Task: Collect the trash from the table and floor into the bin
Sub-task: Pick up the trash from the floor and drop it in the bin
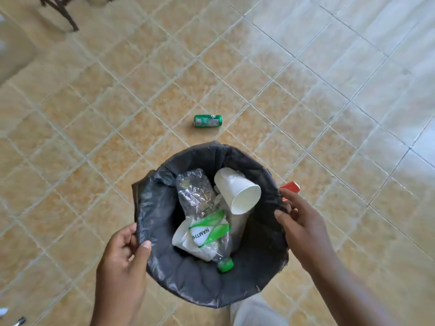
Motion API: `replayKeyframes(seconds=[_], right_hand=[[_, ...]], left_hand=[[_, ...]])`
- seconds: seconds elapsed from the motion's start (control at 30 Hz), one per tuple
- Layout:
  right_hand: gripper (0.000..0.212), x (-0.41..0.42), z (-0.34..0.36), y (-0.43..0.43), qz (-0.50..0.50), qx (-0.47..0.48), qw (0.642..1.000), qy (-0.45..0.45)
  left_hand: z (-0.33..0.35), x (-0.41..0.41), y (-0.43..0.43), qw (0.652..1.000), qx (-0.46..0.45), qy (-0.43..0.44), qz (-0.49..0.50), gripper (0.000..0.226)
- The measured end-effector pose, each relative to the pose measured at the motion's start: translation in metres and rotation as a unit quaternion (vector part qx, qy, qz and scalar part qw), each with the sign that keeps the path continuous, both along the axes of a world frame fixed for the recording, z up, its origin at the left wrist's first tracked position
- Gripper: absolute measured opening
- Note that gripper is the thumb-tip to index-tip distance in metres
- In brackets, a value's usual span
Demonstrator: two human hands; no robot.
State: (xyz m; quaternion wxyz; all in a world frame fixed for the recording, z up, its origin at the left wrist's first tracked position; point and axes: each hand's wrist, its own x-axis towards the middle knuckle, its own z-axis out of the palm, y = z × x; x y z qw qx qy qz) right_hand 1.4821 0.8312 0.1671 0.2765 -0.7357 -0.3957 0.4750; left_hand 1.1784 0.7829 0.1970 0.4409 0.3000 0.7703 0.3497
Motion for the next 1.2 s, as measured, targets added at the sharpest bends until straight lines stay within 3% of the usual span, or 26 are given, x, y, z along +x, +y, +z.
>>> replayKeyframes(seconds=[0.2,0.43,0.63,0.77,0.93,1.2], right_hand=[[0.046,0.029,-0.008,0.02,-0.102,-0.004,0.995,-0.015],[0.05,0.025,-0.034,0.033,-0.225,-0.007,0.974,-0.023],[0.046,0.016,-0.098,0.043,-0.311,-0.005,0.95,-0.022],[0.045,0.021,-0.149,0.058,-0.332,0.01,0.943,-0.018],[0.043,0.042,-0.192,0.083,-0.332,0.035,0.942,-0.038],[0.045,0.095,-0.244,0.129,-0.321,0.077,0.936,-0.119]], left_hand=[[-0.011,0.028,0.057,0.997,-0.009,0.023,-0.072,0.039],[-0.048,0.032,0.143,0.972,0.008,0.068,-0.224,0.05],[-0.111,0.038,0.212,0.939,0.009,0.08,-0.333,0.034],[-0.157,0.053,0.248,0.93,0.008,0.066,-0.362,0.024],[-0.198,0.086,0.285,0.918,0.039,0.067,-0.389,0.028],[-0.258,0.138,0.338,0.894,0.114,0.071,-0.427,0.021]])
